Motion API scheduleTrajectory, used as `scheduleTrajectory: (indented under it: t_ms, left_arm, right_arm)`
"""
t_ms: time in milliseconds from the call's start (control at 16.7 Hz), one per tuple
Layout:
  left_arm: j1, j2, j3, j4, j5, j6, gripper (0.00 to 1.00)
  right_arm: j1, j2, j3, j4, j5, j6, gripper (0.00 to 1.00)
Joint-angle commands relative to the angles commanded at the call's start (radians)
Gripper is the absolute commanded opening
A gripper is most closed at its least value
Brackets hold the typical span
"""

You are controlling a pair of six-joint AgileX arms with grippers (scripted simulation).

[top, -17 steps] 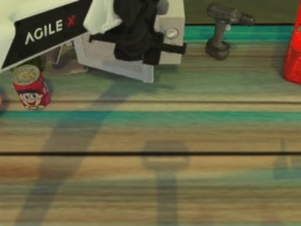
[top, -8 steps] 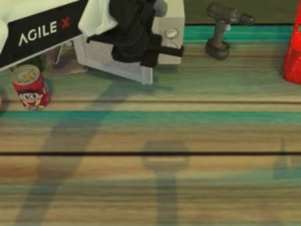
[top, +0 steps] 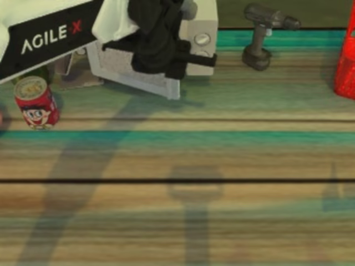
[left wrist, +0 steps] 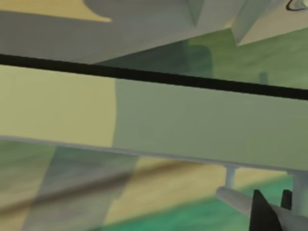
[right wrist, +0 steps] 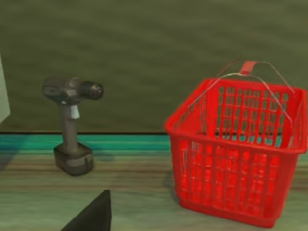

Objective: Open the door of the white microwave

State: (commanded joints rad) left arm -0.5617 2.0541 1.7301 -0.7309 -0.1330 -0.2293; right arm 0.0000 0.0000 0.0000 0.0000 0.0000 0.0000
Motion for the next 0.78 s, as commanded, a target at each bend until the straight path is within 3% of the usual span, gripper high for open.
scheduleTrajectory:
  t_ms: [780]
  left_arm:
    - [-0.004,-0.009,-0.016,0.007,0.014,0.009,0.00]
  right_arm:
    - [0.000,0.000,0.000,0.000,0.000,0.000,1.00]
